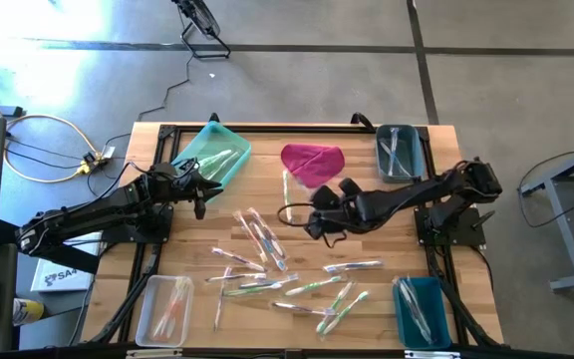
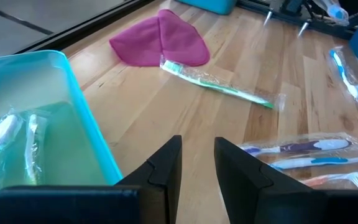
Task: Pick & Place Toothbrushes
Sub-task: Put the blue toothbrush to the light blue bin
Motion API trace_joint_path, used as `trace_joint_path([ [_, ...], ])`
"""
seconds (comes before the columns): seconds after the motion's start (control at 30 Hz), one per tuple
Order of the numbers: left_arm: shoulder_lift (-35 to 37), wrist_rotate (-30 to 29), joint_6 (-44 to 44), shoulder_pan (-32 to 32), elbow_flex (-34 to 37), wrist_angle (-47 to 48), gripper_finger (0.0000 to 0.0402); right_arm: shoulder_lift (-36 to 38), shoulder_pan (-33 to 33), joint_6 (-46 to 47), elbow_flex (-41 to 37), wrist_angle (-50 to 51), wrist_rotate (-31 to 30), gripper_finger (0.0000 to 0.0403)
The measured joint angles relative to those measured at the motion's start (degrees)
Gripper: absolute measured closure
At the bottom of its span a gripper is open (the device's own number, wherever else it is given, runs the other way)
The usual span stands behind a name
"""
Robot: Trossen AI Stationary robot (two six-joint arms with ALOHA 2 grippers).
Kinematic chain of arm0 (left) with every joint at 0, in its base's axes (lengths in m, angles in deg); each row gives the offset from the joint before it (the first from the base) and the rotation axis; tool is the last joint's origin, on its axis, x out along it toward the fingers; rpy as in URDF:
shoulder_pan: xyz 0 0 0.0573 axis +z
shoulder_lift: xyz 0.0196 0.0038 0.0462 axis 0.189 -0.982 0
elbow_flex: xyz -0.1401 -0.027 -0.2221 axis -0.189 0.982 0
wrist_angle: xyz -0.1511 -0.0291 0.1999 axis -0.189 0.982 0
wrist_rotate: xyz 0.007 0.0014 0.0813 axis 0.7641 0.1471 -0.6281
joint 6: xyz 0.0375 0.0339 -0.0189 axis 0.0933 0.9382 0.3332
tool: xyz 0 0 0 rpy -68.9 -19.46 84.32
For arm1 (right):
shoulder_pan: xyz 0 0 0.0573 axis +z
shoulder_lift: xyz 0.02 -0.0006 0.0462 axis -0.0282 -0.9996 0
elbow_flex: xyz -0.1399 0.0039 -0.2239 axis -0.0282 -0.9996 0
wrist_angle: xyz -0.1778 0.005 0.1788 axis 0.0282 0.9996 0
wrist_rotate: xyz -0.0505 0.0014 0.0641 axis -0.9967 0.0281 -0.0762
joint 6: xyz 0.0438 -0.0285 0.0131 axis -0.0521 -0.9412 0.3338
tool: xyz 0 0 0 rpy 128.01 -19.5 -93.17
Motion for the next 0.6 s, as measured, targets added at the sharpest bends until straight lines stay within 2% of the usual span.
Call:
trace_joint_path([
  [0.17, 0.0, -0.1, 0.0, 0.0, 0.0, 0.0, 0.0309, 0.0, 0.1, 1.4, 0.0, 1.6, -0.6, 0.0392],
  [0.3, 0.0, -0.1, 0.0, 0.0, 0.0, 0.0, 0.0309, 0.0, -1.6, -2.5, 0.0, 1.6, -0.8, 0.0392],
  [0.6, 0.0, -0.1, 0.0, 0.0, 0.0, 0.0, 0.0309, 0.0, -11.7, -13.1, 0.0, 5.1, 4.7, 0.0392],
])
